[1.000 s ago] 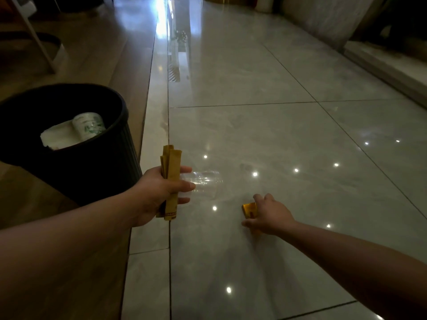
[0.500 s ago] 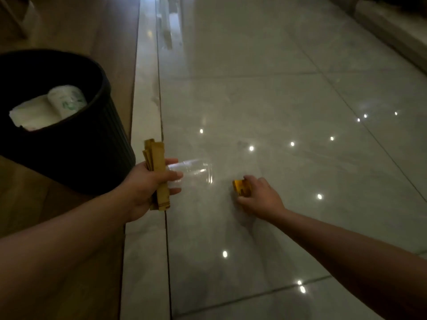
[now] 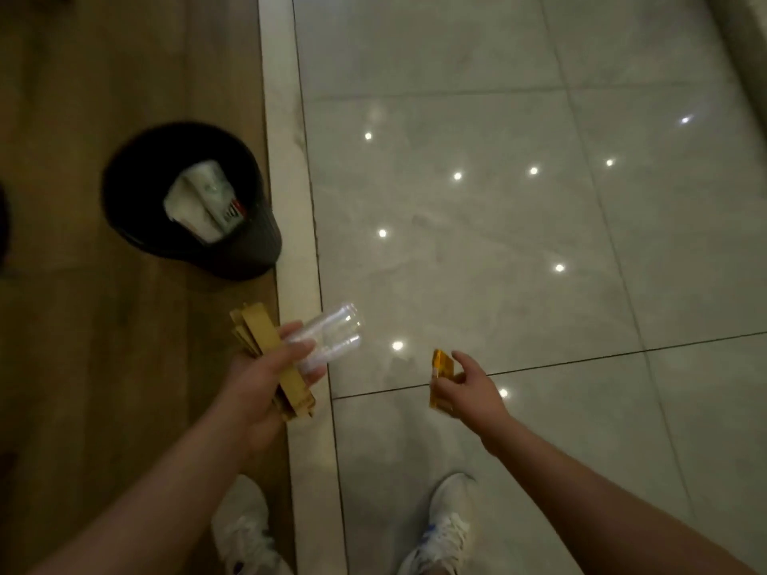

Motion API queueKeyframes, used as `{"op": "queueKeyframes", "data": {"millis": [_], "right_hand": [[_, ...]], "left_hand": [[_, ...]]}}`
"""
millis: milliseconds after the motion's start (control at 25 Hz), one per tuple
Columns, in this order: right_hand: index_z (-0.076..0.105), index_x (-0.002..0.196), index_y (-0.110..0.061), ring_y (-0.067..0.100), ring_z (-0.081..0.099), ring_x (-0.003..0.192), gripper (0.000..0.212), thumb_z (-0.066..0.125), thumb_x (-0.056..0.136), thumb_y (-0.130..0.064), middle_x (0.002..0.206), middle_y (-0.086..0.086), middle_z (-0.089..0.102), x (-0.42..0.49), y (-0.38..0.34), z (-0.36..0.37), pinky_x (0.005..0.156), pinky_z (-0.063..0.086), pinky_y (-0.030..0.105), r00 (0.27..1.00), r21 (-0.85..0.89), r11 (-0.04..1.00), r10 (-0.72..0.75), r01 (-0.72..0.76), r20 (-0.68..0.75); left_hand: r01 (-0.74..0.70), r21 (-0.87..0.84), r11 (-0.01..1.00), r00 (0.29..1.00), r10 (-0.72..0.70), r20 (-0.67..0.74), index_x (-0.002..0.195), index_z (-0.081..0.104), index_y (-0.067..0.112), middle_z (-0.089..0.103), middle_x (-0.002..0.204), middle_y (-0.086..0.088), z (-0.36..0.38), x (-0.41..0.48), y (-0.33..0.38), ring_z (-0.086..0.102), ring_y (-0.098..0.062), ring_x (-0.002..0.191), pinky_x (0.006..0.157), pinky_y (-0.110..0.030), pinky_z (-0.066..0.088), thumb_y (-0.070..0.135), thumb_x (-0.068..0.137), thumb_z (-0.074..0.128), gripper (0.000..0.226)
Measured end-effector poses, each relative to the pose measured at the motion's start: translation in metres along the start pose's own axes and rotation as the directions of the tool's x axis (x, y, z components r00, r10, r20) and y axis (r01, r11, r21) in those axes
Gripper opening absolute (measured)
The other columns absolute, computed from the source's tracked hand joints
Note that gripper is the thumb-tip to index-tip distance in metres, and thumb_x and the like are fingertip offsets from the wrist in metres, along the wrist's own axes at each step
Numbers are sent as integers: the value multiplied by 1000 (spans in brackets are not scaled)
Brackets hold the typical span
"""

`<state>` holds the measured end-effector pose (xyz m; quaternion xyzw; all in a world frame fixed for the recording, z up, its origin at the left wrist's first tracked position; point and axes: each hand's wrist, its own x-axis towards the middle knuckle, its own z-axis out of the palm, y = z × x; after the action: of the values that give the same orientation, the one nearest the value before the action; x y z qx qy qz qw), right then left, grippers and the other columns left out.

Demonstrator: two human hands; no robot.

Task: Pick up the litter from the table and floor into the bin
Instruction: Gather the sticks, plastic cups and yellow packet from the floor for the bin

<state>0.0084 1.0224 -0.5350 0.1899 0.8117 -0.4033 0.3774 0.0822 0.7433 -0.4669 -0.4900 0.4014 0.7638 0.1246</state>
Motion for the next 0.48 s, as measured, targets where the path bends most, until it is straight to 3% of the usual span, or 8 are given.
{"op": "queueKeyframes", "data": {"millis": [120,200,360,480], "right_hand": [[44,141,-26,22,68,89,66,70,81,-28,102,3,63,-105,-42,-46,83,60,46,999,27,999,24,-25,27],[46,139,-27,22,67,90,63,70,82,-29,103,4,63,-180,-72,-79,82,60,44,998,28,999,17,-19,58],[50,135,-28,21,68,87,57,70,82,-30,98,2,63,-297,-116,-137,78,61,38,995,64,997,-43,37,93],[51,133,-22,26,69,87,52,69,84,-21,97,9,63,-351,-131,-176,82,61,47,991,151,988,-65,46,119]], "left_hand": [[-29,8,1000,1000,29,9,113,69,21,66,122,-17,23,-115,43,70,-35,99,75,-41,60,19,64,79,50],[-85,128,988,996,86,-4,115,67,21,66,122,-15,41,-194,74,70,-34,99,84,-47,58,18,66,79,50],[-181,258,949,982,191,-12,116,66,21,66,119,-13,76,-314,117,70,-30,96,69,-35,58,10,78,74,40],[-188,236,953,979,201,-29,117,65,18,65,119,-17,102,-378,126,68,-35,98,72,-38,58,7,80,73,39]]}}
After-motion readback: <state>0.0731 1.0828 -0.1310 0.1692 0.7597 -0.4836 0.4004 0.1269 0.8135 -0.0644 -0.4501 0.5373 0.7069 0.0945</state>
